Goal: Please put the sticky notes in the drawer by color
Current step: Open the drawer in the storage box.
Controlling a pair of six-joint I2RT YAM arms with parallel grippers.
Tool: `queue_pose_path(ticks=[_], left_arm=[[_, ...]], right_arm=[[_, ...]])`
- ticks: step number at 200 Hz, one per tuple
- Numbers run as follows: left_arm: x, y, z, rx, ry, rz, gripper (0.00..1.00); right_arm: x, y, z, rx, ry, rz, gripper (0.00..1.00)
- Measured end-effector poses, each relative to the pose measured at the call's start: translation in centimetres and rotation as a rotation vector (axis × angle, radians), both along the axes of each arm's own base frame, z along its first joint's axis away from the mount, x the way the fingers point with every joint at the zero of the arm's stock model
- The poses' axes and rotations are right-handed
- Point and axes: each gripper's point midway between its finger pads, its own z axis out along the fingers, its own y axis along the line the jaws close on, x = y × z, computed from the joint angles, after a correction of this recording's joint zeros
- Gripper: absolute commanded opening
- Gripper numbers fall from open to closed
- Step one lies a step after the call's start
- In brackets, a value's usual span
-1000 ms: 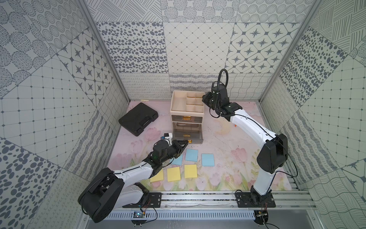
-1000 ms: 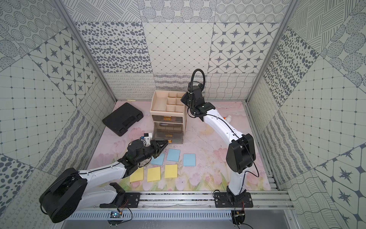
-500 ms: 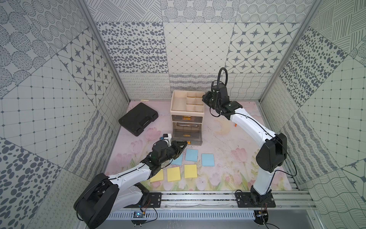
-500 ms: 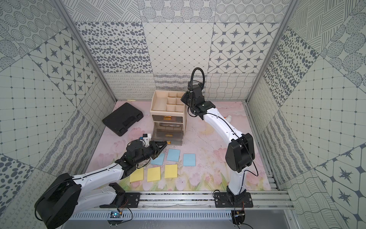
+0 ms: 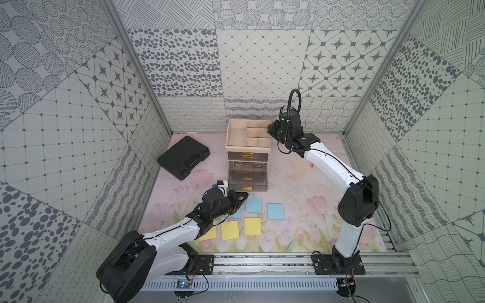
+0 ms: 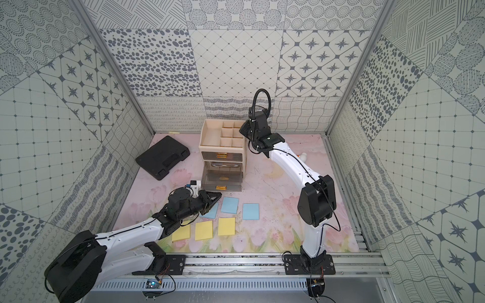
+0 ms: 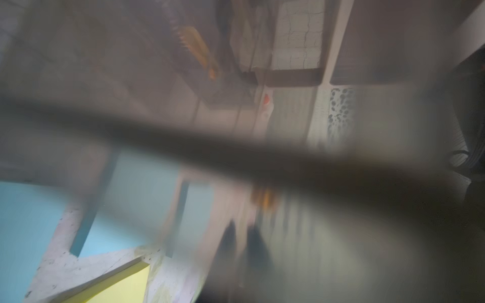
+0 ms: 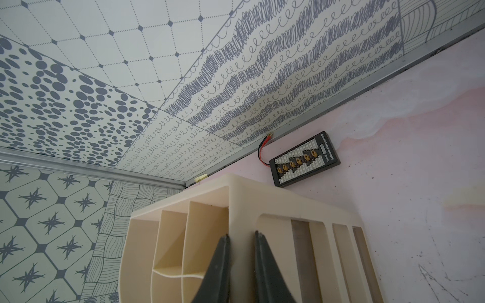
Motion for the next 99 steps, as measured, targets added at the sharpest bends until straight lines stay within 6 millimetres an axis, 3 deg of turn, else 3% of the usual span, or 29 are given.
queue_pose_path(ticks=[21,38,57,79,99], left_arm=[[-0.3,0.0,-0.2,0.012,0.007,-0.013,0.13],[-0.5,0.0,-0.3,0.02,0.005,-0.02,0.3],[-0.6,0.0,0.0,0.028,0.003,-0.029,0.49],[-0.9,0.0,1.2,0.027,-0.006,-0.042,0.6],[-1.0,-0.1,3.4,0.024,-0.032,-0.06,0.69]], right_arm=[[0.1,0.0,0.0,-0.002,-0.004,0.001,0.0],[0.1,0.0,0.0,-0.004,-0.005,0.002,0.0],[0.1,0.0,0.1,-0.01,-0.01,0.007,0.12],[-0.2,-0.1,0.2,-0.025,-0.014,0.014,0.26],[-0.6,-0.9,-0.1,-0.072,-0.008,0.007,0.43]])
